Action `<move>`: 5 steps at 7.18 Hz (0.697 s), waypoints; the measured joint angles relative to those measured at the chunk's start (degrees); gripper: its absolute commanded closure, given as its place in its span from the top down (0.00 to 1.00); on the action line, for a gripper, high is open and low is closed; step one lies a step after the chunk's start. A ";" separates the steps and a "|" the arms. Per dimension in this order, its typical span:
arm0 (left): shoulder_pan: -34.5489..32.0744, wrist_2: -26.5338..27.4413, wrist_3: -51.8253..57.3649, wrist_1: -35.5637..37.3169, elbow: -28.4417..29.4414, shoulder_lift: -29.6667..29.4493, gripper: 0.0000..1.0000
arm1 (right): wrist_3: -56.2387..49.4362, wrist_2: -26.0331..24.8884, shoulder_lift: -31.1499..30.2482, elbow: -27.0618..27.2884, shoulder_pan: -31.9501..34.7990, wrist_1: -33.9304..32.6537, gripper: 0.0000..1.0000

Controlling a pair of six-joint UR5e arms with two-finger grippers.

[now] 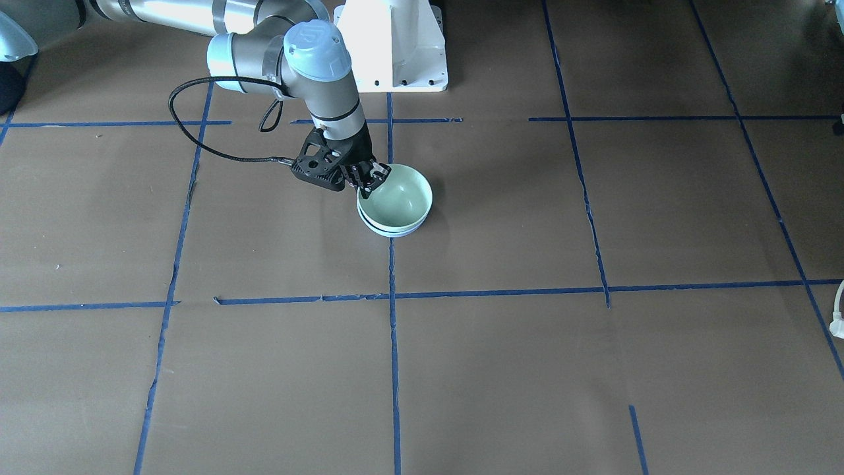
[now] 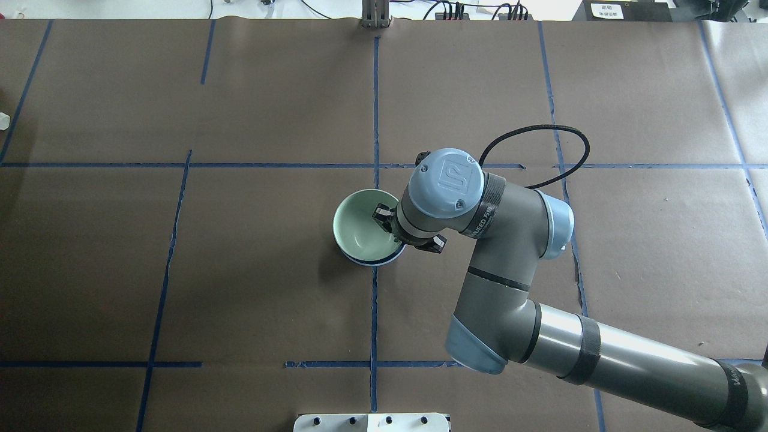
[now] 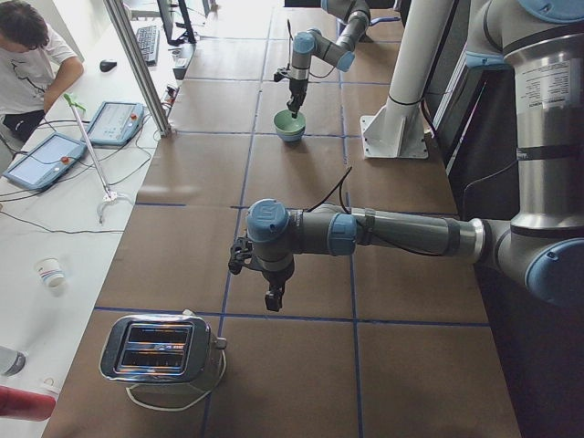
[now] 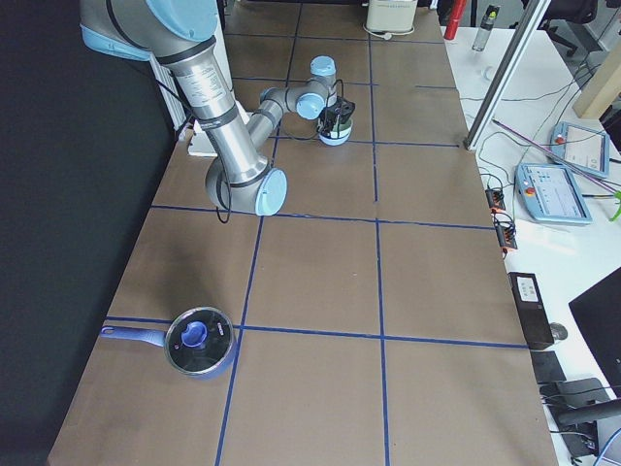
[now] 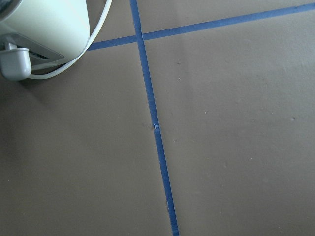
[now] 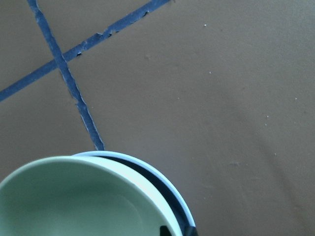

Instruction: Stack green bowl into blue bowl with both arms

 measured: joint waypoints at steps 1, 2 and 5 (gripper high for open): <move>0.03 -0.02 0.00 0.00 0.09 -0.04 1.00 | -0.37 0.00 -0.11 -0.08 -0.05 0.01 1.00; 0.06 -0.03 0.00 0.01 0.17 -0.06 1.00 | -0.99 0.41 -0.17 0.23 0.20 -0.07 1.00; 0.08 -0.03 0.00 0.00 0.34 -0.11 1.00 | -6.90 5.78 -0.21 3.53 3.81 -4.98 1.00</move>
